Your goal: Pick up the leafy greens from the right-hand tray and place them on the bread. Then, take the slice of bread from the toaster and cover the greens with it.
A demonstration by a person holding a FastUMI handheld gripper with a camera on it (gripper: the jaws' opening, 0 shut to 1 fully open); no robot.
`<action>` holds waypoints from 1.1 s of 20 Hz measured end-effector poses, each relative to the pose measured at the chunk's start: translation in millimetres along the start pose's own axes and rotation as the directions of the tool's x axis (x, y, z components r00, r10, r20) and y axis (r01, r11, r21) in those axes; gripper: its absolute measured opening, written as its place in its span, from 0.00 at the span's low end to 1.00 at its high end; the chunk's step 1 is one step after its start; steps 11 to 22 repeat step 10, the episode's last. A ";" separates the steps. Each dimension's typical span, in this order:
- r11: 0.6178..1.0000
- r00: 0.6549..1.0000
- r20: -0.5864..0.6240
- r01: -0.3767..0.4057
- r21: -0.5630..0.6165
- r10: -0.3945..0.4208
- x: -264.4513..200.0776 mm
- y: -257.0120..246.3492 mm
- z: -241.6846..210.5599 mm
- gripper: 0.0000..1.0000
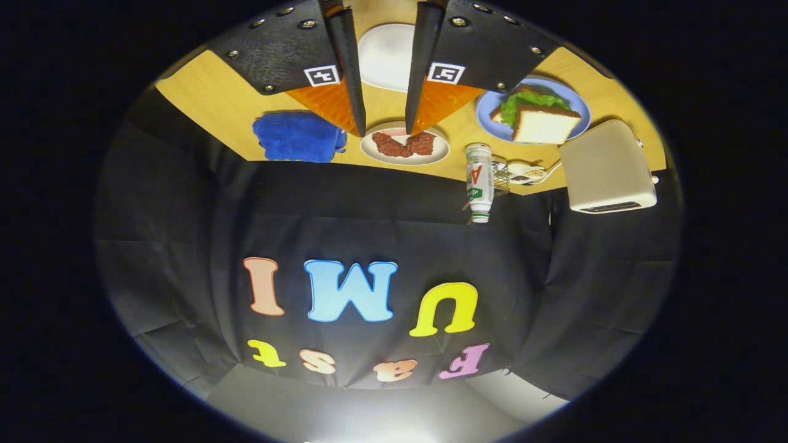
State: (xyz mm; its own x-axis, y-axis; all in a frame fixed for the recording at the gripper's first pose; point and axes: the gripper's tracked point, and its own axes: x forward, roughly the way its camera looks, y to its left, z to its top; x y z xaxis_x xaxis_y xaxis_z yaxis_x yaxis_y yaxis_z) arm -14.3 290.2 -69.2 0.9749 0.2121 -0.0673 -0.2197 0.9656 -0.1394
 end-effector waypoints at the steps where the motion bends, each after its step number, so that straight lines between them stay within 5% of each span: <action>1: 1.000 1.000 0.004 0.008 0.002 -0.008 -2.5 -21.2 -0.6 0.38; 4: 0.993 0.993 -0.039 0.109 -0.038 -0.110 -17.1 -109.3 -17.4 0.38; 8: 0.963 0.975 0.062 0.219 -0.157 -0.212 -44.3 -222.8 -8.3 0.37; 10: 0.963 0.975 0.048 0.224 -0.147 -0.219 -53.8 -267.1 -16.9 0.37; 22: 0.963 0.975 0.048 0.224 -0.147 -0.219 -53.8 -267.1 -16.9 0.37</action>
